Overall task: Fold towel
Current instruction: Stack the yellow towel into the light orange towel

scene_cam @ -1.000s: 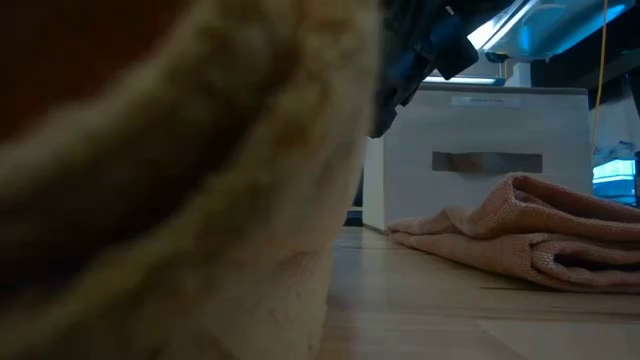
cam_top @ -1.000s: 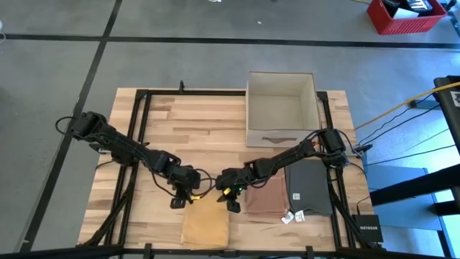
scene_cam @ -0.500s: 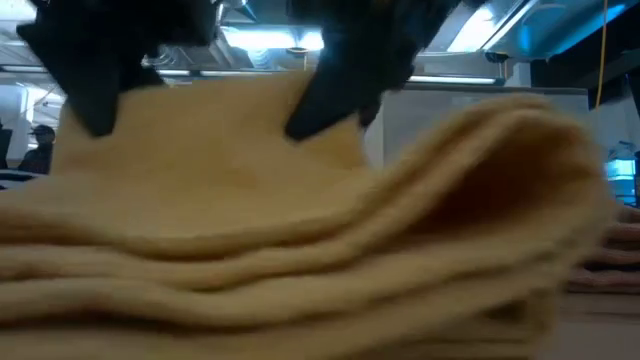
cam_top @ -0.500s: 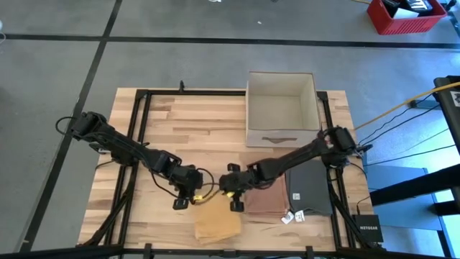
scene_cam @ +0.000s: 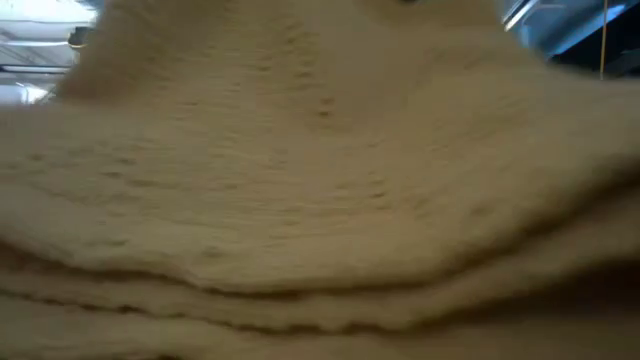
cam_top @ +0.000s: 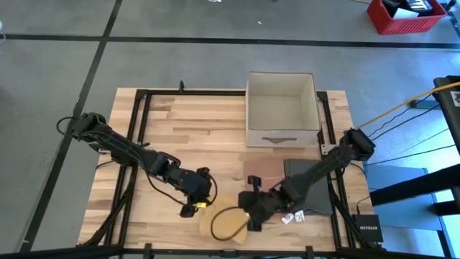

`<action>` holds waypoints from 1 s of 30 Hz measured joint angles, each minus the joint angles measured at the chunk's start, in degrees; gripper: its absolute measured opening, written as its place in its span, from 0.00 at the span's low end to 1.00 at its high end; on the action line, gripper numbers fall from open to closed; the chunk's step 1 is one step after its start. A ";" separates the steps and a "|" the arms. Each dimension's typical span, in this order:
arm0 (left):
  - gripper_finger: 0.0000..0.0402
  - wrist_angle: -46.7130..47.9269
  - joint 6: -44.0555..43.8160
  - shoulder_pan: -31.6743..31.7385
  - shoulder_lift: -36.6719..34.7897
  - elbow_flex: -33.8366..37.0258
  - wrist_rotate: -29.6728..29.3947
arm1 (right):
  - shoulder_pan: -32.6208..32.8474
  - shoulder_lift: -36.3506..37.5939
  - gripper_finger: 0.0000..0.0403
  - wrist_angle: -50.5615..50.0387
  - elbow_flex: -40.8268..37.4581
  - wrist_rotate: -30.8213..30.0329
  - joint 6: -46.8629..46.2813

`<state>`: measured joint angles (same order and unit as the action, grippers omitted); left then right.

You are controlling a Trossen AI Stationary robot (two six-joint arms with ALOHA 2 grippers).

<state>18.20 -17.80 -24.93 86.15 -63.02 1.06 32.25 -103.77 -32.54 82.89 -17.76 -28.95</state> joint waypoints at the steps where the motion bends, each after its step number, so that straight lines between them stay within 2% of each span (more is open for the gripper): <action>1: 0.05 -0.68 -0.02 0.00 0.39 -0.02 -0.02 | 0.74 0.47 0.04 -0.40 0.00 -0.77 -1.21; 7: 0.05 -7.30 0.68 0.00 2.01 -0.07 -0.13 | 4.54 3.70 0.04 -2.35 0.00 -3.27 -6.91; 11: 0.07 -13.77 1.88 1.03 4.53 -0.74 0.24 | 5.72 6.35 0.04 -7.36 0.00 -4.11 -10.74; 17: 0.05 -13.99 4.10 2.69 10.66 -7.18 0.24 | 5.64 11.98 0.04 -17.71 -0.01 -3.75 -15.28; 24: 0.07 -14.81 6.66 4.16 16.48 -15.11 0.48 | 5.75 18.40 0.04 -20.30 0.00 0.94 -20.36; 30: 0.08 -14.90 7.75 3.98 18.38 -16.59 2.86 | 10.37 19.05 0.04 -19.93 -0.01 0.80 -24.70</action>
<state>3.29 -10.05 -20.95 104.53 -79.61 3.92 42.63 -84.71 -52.47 82.88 -16.96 -53.65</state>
